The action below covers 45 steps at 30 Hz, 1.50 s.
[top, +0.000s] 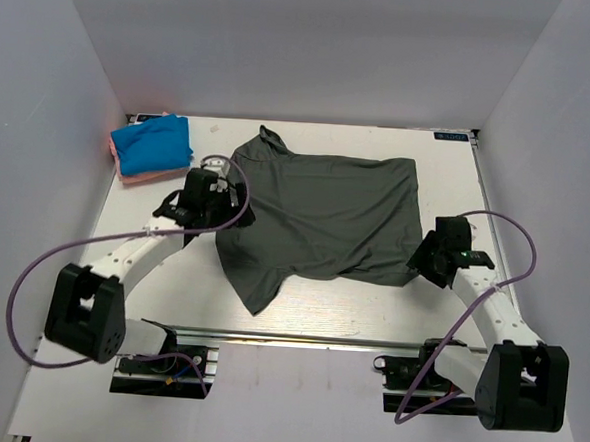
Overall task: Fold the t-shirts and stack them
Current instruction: Grap the side of the flattened tshirt closest away from the robot with both arms
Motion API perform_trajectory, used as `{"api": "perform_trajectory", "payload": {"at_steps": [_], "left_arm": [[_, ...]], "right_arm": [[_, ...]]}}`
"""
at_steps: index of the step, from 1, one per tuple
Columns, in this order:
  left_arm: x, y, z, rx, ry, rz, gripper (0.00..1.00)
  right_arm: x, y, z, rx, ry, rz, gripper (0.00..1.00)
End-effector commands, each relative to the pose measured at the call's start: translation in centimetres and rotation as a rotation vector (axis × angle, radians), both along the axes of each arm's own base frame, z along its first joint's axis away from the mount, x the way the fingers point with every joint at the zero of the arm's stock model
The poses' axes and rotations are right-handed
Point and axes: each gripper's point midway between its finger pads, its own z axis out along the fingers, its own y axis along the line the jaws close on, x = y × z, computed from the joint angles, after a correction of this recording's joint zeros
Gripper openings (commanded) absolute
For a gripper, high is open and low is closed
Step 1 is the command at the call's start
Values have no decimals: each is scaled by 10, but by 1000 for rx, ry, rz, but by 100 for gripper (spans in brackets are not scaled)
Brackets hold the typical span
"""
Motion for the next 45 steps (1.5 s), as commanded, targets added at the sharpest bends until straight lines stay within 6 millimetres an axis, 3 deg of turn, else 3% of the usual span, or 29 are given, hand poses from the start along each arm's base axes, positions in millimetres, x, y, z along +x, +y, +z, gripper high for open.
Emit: {"api": "perform_trajectory", "payload": {"at_steps": [1, 2, 5, 8, 10, 12, 16, 20, 24, 29, 36, 42, 45], "left_arm": [[-44, -30, -9, -95, 14, -178, 100], [-53, -34, -8, -109, 12, -204, 100], [-89, -44, -31, -109, 85, -288, 100], [-124, -65, -34, -181, 88, -434, 100], [-139, -66, -39, -161, 107, -458, 100], [-153, -59, -57, -119, 165, -437, 100], [-169, -62, -71, -89, 233, -446, 95], [-174, -58, -76, 36, 274, -412, 90], [-183, -41, -84, 141, 324, -348, 85], [-194, -36, -105, 220, 393, -333, 80], [-190, -55, -111, 203, 362, -371, 57], [-190, -63, -103, 204, 351, -399, 0], [-187, -60, -81, 197, 317, -374, 0]], "right_arm": [[-1, -2, -8, 0, 25, -8, 57], [-1, 0, -10, 4, 30, 0, 55], [5, 9, -19, 47, 44, 11, 51], [8, 17, -28, 87, 62, 26, 44], [7, 22, -33, 116, 87, 36, 42], [2, 25, -37, 124, 106, 44, 40], [-7, 22, -41, 124, 107, 27, 35], [-8, 18, -36, 103, 85, 12, 0], [-18, 13, -31, 83, 92, 4, 0], [-25, 11, -24, 73, 75, 5, 0], [-39, 10, -31, 64, 133, 7, 0], [-39, 9, -32, 60, 149, 5, 0], [-34, 12, -23, 67, 140, 17, 0]]}}
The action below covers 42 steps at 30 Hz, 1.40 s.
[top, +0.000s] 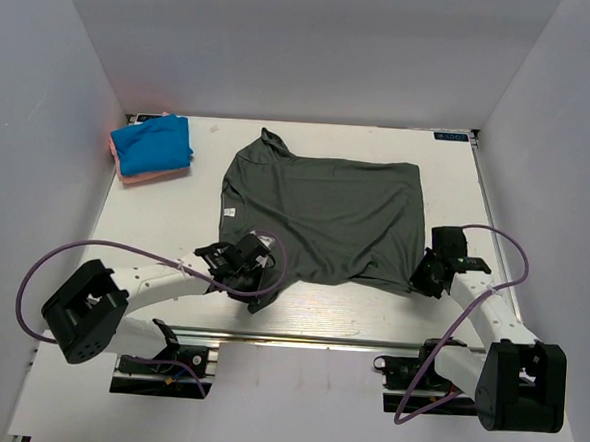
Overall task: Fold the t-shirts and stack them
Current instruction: Grap the side of the flattened tshirt closest away from the robot with both arms, then fold the flattened tshirt in 1/3 of the way
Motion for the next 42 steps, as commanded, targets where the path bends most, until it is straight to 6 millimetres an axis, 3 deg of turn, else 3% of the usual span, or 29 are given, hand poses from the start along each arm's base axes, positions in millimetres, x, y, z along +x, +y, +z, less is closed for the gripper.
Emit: {"api": "perform_trajectory", "payload": {"at_steps": [1, 3, 5, 6, 9, 12, 14, 17, 21, 23, 25, 34, 42], "left_arm": [[-3, 14, 23, 43, -16, 41, 0], [-1, 18, 45, 39, -39, 79, 0], [-7, 25, 59, 57, -19, 87, 0], [-9, 26, 64, 52, -18, 95, 0], [-15, 22, 70, 12, -6, 79, 0], [-18, 25, 69, 16, 2, 88, 0], [-22, 29, 63, 34, 28, 105, 0], [-21, 44, 63, 100, 23, 148, 0], [-14, 61, 66, 171, -8, 210, 0], [-10, 71, 69, 211, -37, 250, 0], [-12, 76, 66, 240, -24, 269, 0], [-10, 53, 71, 147, -18, 164, 0], [34, 15, 100, 36, -168, 126, 0]], "right_arm": [[6, -2, 18, -11, -11, 8, 0], [-4, -2, 22, -16, 39, 13, 0], [6, -4, 44, -24, 4, 18, 0], [-7, -5, 50, -30, 28, 20, 0], [-15, -7, 67, -33, -16, 16, 0], [-42, -8, 40, -27, 82, -20, 0], [-48, 6, 36, 52, 144, 3, 0], [-61, -9, 28, -24, 229, -84, 0], [-35, -37, 75, -139, 67, -188, 0], [-35, -53, 97, -210, 44, -234, 0], [-42, -61, 99, -244, 79, -252, 0], [-62, -42, 54, -158, 210, -170, 0], [-29, -29, 52, -90, 106, -105, 0]]}}
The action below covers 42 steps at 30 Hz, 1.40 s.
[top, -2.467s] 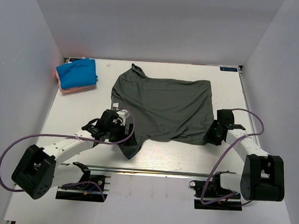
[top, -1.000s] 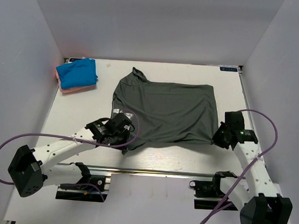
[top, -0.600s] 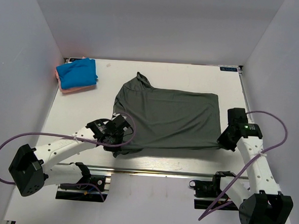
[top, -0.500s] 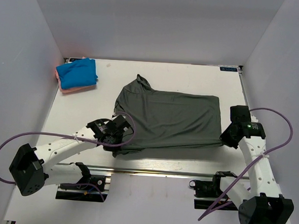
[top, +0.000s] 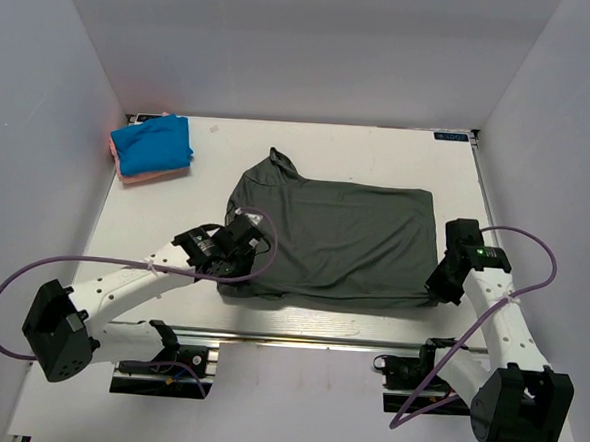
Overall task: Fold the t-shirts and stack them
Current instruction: Fold the flattened tshirt in 1/3 of the way
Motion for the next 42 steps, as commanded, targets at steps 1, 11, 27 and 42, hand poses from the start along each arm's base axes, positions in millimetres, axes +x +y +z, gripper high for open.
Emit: {"api": "perform_trajectory", "payload": {"at_steps": [1, 11, 27, 42], "left_arm": [[41, -17, 27, -31, -142, 17, 0], [138, -12, 61, 112, -453, 118, 0], [217, -36, 36, 165, -492, -81, 0], [289, -29, 23, 170, -384, 20, 100]], "right_arm": [[26, 2, 5, 14, -82, 30, 0], [90, -10, 20, -63, -188, 53, 0], [154, -26, 19, -168, -214, 82, 0], [213, -23, 0, -160, -136, 136, 62]]}}
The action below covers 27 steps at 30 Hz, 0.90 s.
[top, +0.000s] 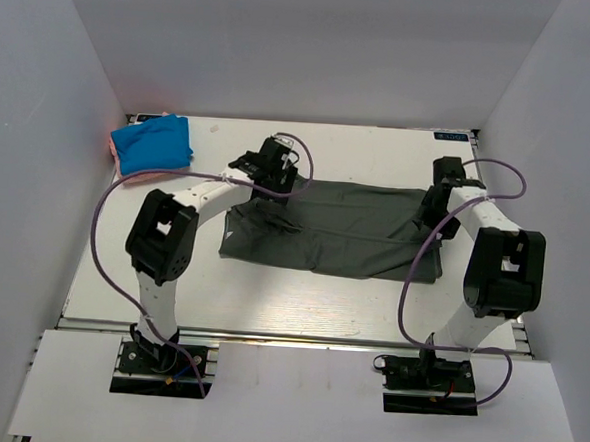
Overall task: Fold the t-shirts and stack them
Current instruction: Fold the flattened tshirt in 1/3 of the way
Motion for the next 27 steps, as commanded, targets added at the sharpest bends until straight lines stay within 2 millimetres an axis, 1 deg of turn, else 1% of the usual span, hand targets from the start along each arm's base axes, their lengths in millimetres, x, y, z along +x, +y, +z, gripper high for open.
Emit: {"api": "perform_trajectory", "payload": {"at_steps": [1, 2, 3, 4, 5, 6, 7, 8, 9, 10, 11, 12, 13, 14, 15, 16, 17, 18, 20, 22, 23, 24, 25, 27], "left_arm": [[18, 9, 28, -38, -2, 68, 100], [17, 9, 30, -43, 1, 75, 100], [15, 10, 34, -47, -6, 75, 100], [13, 16, 39, -57, -11, 92, 100], [8, 15, 59, -94, -49, 80, 100], [-2, 18, 55, -103, -35, 81, 100], [-8, 19, 62, -131, -52, 78, 100], [-14, 21, 66, -150, -63, 89, 100], [-32, 27, 71, -171, -62, 87, 100], [-41, 24, 72, -214, -54, 82, 100], [-47, 23, 72, -237, -57, 64, 100], [-61, 25, 54, -248, -21, 58, 100], [-68, 11, 62, -325, -31, 16, 100], [-74, 6, 57, -353, -18, -1, 100], [-88, -2, 39, -371, 35, -43, 100], [-87, -7, 37, -402, 27, -57, 100], [-93, -9, 25, -407, 59, -70, 100], [-96, -16, 21, -435, 83, -84, 100], [-101, -17, 3, -441, 124, -73, 100], [-108, -19, -17, -445, 177, -73, 100], [-110, -14, -25, -443, 198, -63, 100], [-112, -14, -28, -450, 204, -51, 100], [-115, -10, -38, -433, 220, -38, 100], [-122, 2, -50, -390, 242, 9, 100]], "right_arm": [[25, -5, 27, -13, -65, -9, 67], [24, -3, 32, 1, -68, -6, 70], [20, -1, 30, 5, -61, 0, 76], [18, 0, 31, 16, -64, 0, 79], [7, 0, 34, 17, -76, -2, 83], [3, 2, 34, 28, -78, 4, 90], [0, 4, 43, 33, -109, 10, 90], [-15, 4, 36, 42, -100, 4, 90], [-20, 12, 40, 80, -121, 26, 90], [-30, 16, 32, 100, -105, 39, 90], [-31, 19, 37, 114, -140, 56, 90], [-38, 30, 35, 167, -158, 91, 90], [-47, 34, 26, 187, -144, 102, 90], [-48, 37, 26, 203, -164, 120, 90], [-37, 47, 38, 243, -252, 162, 90], [-47, 57, 26, 298, -230, 187, 90], [-46, 62, 28, 327, -241, 204, 90], [-46, 67, 24, 349, -241, 218, 90], [-46, 70, 18, 364, -232, 212, 90], [-49, 70, 4, 370, -196, 201, 90], [-50, 69, 0, 366, -182, 195, 90], [-53, 67, -11, 363, -148, 177, 90], [-55, 63, -18, 347, -130, 148, 90], [-58, 55, -25, 310, -113, 99, 90]]}}
